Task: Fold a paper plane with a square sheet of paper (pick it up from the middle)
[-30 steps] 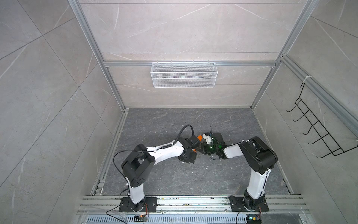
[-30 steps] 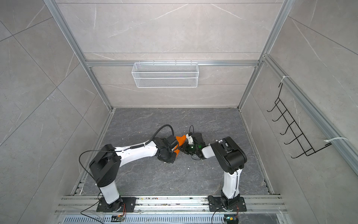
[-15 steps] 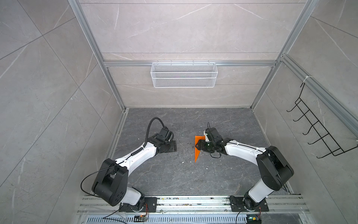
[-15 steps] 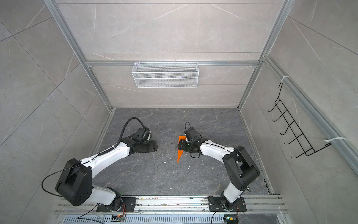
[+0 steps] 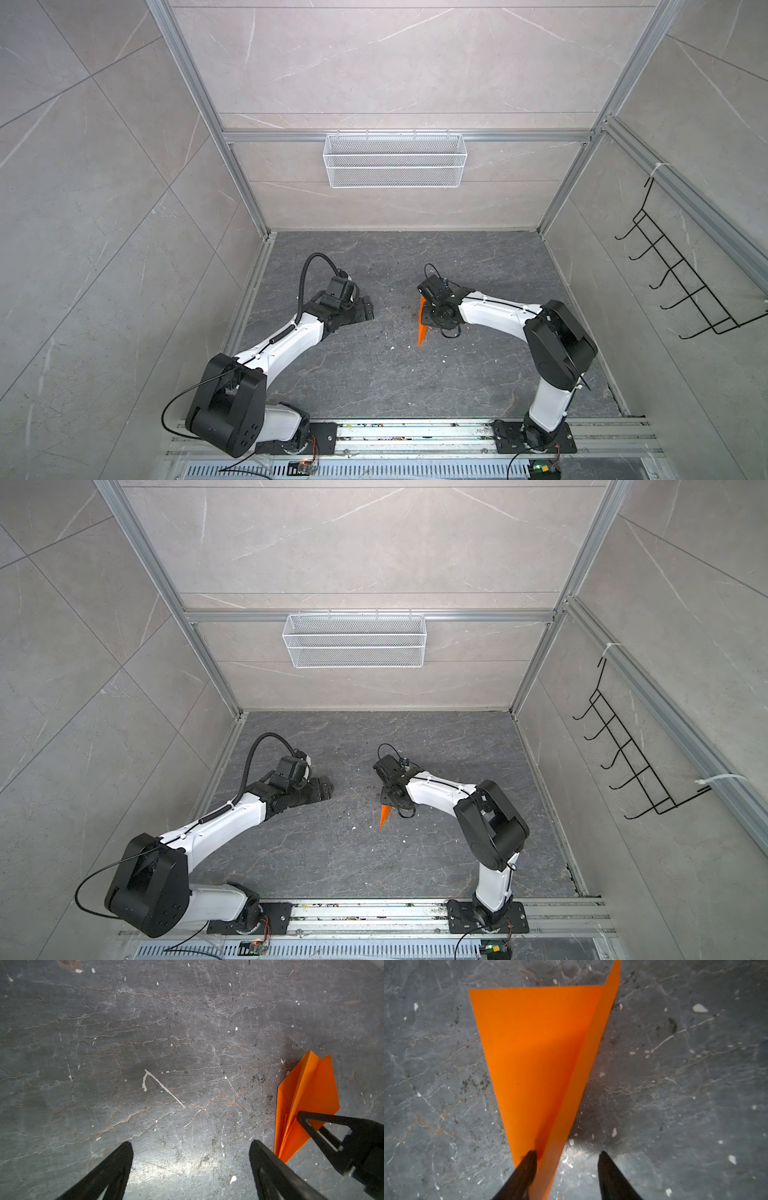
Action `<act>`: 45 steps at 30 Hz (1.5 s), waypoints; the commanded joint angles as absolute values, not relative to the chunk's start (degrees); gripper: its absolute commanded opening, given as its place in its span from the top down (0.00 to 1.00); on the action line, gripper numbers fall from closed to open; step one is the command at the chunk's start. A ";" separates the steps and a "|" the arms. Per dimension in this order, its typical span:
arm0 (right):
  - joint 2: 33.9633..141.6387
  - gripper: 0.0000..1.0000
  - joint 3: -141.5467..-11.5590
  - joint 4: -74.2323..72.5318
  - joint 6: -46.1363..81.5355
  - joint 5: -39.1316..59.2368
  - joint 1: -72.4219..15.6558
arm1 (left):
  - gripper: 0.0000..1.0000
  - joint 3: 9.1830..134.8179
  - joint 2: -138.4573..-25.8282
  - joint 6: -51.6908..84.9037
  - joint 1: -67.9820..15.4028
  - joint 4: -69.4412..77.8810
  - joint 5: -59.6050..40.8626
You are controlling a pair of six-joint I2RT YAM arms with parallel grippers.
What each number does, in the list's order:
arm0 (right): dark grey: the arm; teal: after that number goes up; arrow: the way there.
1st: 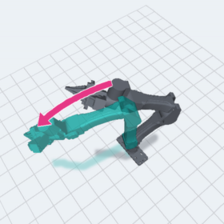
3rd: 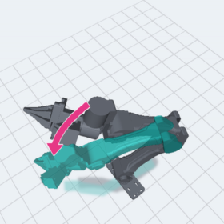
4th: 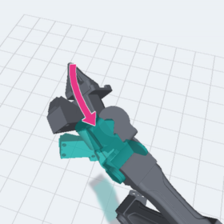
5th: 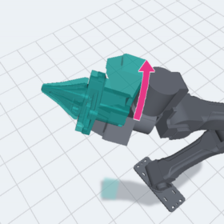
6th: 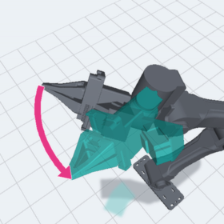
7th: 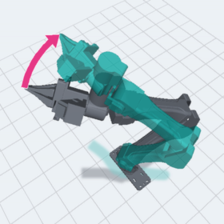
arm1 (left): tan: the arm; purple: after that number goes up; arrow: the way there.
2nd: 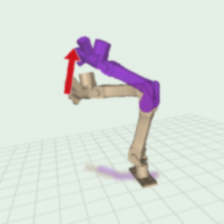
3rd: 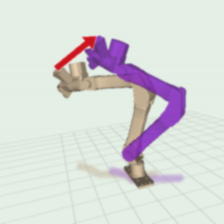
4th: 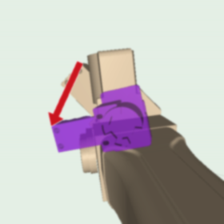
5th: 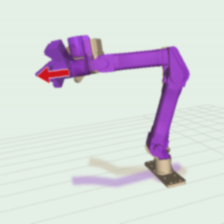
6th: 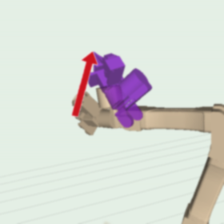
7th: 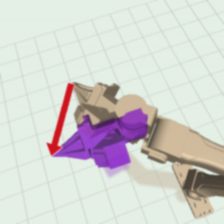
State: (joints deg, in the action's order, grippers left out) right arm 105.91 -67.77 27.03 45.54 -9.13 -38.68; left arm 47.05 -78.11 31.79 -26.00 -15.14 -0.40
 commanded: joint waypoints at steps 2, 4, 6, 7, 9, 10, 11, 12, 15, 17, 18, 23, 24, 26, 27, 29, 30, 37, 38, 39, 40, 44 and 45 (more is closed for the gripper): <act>107.93 0.59 -70.23 30.15 48.19 -11.86 -38.71 | 0.10 46.75 -78.56 32.77 -25.62 -13.42 -1.72; 107.77 0.70 -69.51 29.44 48.76 -11.91 -38.75 | 0.10 46.87 -78.53 32.73 -25.63 -13.82 -1.85; 107.26 0.84 -68.82 28.41 49.02 -11.24 -38.67 | 0.10 46.90 -78.27 32.87 -25.50 -13.95 -1.97; 106.73 0.90 -68.28 27.42 49.06 -10.76 -38.58 | 0.10 46.84 -78.09 33.16 -25.40 -13.96 -2.02; 105.20 0.98 -66.82 24.87 48.67 -9.61 -38.40 | 0.10 46.60 -77.69 33.54 -25.10 -13.69 -2.67; 104.23 0.99 -65.97 23.28 48.06 -8.81 -38.31 | 0.10 46.50 -77.46 33.91 -24.84 -13.43 -3.11; 103.27 1.00 -65.29 21.28 47.16 -7.40 -38.32 | 0.10 46.36 -77.20 34.23 -24.57 -13.38 -3.51; 102.01 1.00 -64.37 18.79 46.09 -5.57 -38.31 | 0.10 46.25 -76.89 34.64 -24.20 -13.35 -3.94; 99.41 1.00 -62.62 11.40 43.48 1.92 -38.27 | 0.10 45.60 -75.88 36.07 -22.75 -12.86 -5.86; 98.95 1.00 -62.36 6.98 42.65 7.71 -38.27 | 0.10 45.10 -75.21 36.92 -22.02 -11.98 -7.39; 99.03 1.00 -62.16 4.29 42.80 11.06 -38.30 | 0.10 44.79 -74.83 37.39 -21.72 -11.38 -8.39; 101.35 1.00 -59.00 -10.15 48.19 21.46 -38.29 | 0.10 44.05 -73.79 39.23 -21.45 -9.05 -12.01; 102.31 1.00 -58.34 -12.64 49.12 22.77 -38.17 | 0.10 43.82 -73.74 39.71 -21.40 -8.24 -13.07; 104.03 0.99 -57.15 -16.39 50.83 24.39 -38.19 | 0.13 43.19 -73.78 40.69 -21.47 -5.99 -15.63; 104.89 0.99 -56.39 -18.21 51.38 25.03 -38.15 | 0.15 42.99 -74.06 41.41 -21.44 -4.62 -17.01; 106.30 0.99 -55.04 -20.86 52.42 25.79 -38.10 | 0.19 42.95 -74.95 42.81 -21.63 -2.84 -19.24; 106.97 0.99 -54.44 -22.22 52.79 26.02 -37.93 | 0.22 42.98 -75.67 43.47 -21.86 -1.89 -20.24; 109.59 0.99 -52.39 -24.30 52.40 25.67 -37.70 | 0.32 42.82 -77.17 46.48 -24.69 -0.55 -18.30; 110.08 0.98 -52.39 -24.54 52.51 25.85 -37.67 | 0.33 43.06 -77.97 46.70 -25.57 -0.05 -18.24; 110.53 0.98 -52.15 -25.14 52.69 26.01 -37.59 | 0.33 43.49 -79.03 46.97 -26.54 0.33 -18.27; 110.86 0.98 -52.00 -25.59 52.88 26.04 -37.61 | 0.35 43.97 -80.13 47.25 -27.33 0.34 -18.23; 111.62 0.96 -52.02 -25.76 52.89 25.93 -37.48 | 0.40 46.17 -84.51 46.69 -30.61 -1.60 -14.59; 111.74 0.96 -51.96 -25.75 52.87 25.89 -37.43 | 0.40 46.93 -85.42 45.89 -31.25 -2.54 -13.07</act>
State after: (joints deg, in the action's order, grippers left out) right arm 110.54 -52.80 -23.92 52.36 25.36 -37.74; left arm 43.79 -83.74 46.30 -29.69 -1.67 -16.21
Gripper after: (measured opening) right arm 0.048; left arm 0.605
